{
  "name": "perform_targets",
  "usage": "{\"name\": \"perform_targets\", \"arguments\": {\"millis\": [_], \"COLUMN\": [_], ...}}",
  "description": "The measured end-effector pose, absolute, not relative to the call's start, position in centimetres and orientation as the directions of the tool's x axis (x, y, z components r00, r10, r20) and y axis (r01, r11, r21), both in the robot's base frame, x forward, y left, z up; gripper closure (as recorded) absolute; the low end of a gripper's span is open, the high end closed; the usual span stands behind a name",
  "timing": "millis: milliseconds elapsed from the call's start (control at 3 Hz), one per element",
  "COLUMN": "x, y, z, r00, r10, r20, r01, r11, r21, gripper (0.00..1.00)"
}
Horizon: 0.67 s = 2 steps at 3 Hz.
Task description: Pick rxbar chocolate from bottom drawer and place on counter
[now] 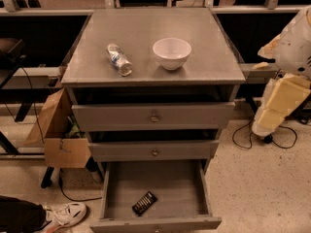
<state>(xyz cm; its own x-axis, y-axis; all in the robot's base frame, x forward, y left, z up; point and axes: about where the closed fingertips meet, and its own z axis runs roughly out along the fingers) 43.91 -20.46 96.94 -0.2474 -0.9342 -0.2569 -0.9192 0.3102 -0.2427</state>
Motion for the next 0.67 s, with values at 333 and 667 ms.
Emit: {"name": "perform_targets", "arguments": {"millis": [333, 667], "x": [45.7, 48.2], "y": [-15.7, -8.2], "z": [91.8, 82.9], "r00": [-0.307, -0.375], "r10": [-0.894, -0.858], "r20": [-0.326, -0.35], "r01": [-0.915, -0.911], "r11": [0.372, 0.411], "r21": [-0.159, -0.029], "gripper": [0.0, 0.0]}}
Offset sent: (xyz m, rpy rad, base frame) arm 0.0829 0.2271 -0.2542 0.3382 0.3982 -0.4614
